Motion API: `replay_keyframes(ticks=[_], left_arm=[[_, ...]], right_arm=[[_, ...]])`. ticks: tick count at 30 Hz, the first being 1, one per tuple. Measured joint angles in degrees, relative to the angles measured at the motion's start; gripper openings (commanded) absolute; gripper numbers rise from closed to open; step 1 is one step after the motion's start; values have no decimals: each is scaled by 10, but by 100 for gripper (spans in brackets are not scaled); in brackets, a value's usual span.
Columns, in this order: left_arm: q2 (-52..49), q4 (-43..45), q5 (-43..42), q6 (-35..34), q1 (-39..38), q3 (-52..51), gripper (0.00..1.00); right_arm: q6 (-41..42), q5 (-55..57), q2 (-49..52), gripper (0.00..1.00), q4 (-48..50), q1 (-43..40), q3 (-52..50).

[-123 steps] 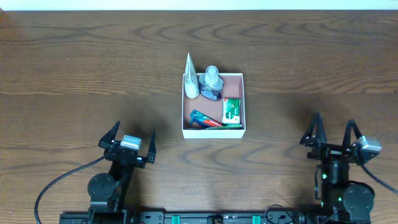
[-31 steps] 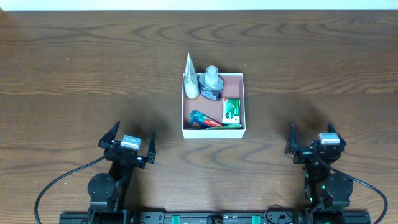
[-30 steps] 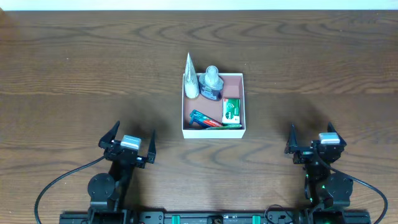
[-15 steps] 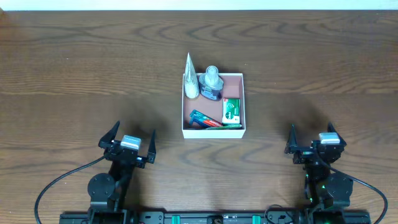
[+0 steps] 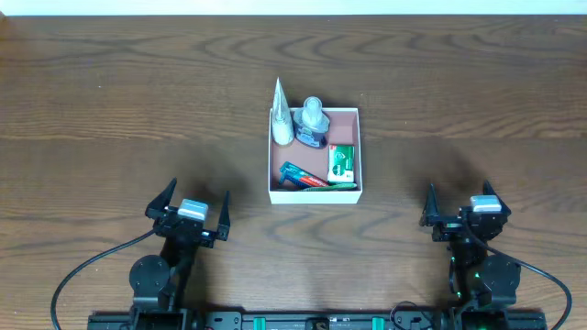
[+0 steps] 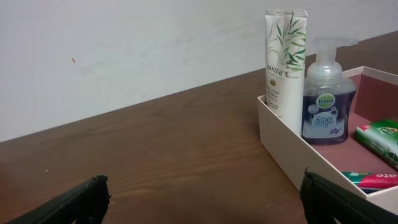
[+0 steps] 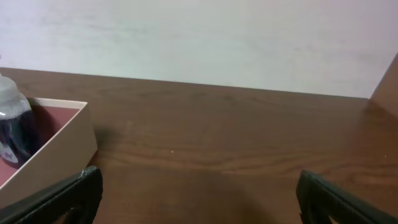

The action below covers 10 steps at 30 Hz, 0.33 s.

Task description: Pack container

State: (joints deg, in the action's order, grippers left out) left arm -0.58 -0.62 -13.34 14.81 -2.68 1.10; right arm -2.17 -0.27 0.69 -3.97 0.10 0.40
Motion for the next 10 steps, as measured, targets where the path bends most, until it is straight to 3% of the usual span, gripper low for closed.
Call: replay_keyframes(ticks=[10], left_arm=[[0,0,0,0,0,0,98]], right_arm=[[0,0,0,99,0,0,0]])
